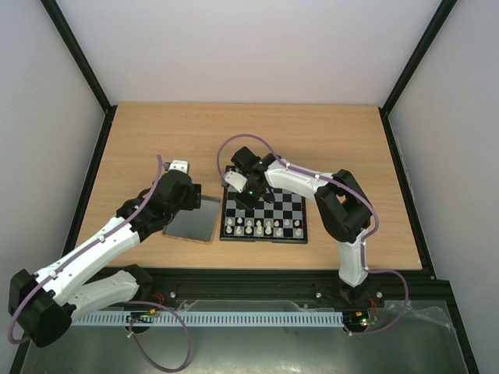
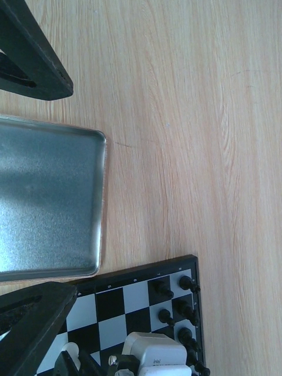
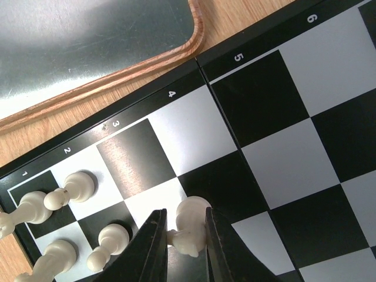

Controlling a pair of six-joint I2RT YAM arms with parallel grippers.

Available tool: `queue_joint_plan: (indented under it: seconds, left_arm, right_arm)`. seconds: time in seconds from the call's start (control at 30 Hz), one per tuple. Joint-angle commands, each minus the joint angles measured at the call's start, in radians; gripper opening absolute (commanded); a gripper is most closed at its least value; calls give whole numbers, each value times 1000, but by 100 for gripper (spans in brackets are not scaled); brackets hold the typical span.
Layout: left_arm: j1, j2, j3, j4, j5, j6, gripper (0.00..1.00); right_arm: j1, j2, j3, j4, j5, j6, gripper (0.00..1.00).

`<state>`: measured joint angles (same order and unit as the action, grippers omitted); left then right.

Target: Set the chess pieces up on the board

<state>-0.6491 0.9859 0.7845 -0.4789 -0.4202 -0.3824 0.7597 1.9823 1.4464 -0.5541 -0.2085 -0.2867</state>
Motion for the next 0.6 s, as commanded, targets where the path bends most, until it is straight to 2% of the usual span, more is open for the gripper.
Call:
queue_joint_plan:
  seconds: [0.0,0.3,0.57]
  left_arm:
    - [6,11,-8,16,-1,-1,87]
    - [6,20,-8,14,6,0,87]
    - [6,19,-8,12,0,-1,87]
  right_arm:
    - [4,-1,14,-61,3,7,12]
    - [-18,-166,-56,-95,29,4,10]
    - [-102,-355,-204,-135,22,4,10]
